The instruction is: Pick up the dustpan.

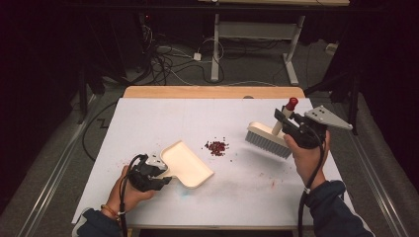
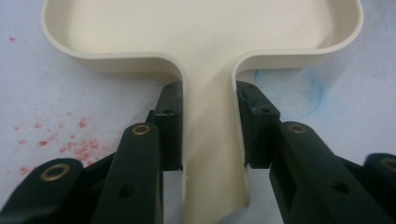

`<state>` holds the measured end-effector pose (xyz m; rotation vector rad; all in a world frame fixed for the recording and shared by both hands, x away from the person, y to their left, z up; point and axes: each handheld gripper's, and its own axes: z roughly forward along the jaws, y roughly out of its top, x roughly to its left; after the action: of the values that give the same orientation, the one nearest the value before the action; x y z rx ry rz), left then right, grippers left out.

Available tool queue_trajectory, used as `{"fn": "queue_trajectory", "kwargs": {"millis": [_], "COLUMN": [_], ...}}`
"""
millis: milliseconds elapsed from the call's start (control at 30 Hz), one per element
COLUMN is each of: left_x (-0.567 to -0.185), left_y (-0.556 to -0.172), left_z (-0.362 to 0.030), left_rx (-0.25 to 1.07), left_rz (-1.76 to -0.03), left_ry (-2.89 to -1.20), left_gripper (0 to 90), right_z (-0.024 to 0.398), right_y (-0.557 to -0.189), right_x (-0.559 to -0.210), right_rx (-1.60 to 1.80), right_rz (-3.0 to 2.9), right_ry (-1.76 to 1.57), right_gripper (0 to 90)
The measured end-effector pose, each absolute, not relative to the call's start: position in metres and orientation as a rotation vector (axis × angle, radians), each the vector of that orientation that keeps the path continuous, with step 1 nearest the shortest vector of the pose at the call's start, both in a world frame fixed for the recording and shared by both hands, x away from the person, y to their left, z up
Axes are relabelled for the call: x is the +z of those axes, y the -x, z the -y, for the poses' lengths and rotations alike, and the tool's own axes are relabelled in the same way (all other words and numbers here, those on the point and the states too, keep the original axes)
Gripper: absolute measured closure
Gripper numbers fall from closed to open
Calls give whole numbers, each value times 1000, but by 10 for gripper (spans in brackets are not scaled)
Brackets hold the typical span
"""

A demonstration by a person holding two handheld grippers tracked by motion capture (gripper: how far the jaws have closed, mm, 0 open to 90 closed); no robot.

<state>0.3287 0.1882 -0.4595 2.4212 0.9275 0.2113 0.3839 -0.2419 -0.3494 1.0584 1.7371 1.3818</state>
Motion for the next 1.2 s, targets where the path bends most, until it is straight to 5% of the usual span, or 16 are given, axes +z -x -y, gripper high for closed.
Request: {"fn": "queue_trajectory", "kwargs": {"millis": [400, 1200], "left_x": [-461, -464], "left_y": [-328, -328], "left_z": [-186, -182], "left_rx": [220, 222], "left_rz": [-924, -898], "left_ry": [-2425, -2433], "left_gripper": [640, 640], "right_z": [195, 139], "right_y": [-436, -465], "right_x": [-351, -374], "right_rx": [1252, 1245], "right_rz": [-1764, -1802], "right_ry": [-1014, -1027], "right_gripper": [698, 698]}}
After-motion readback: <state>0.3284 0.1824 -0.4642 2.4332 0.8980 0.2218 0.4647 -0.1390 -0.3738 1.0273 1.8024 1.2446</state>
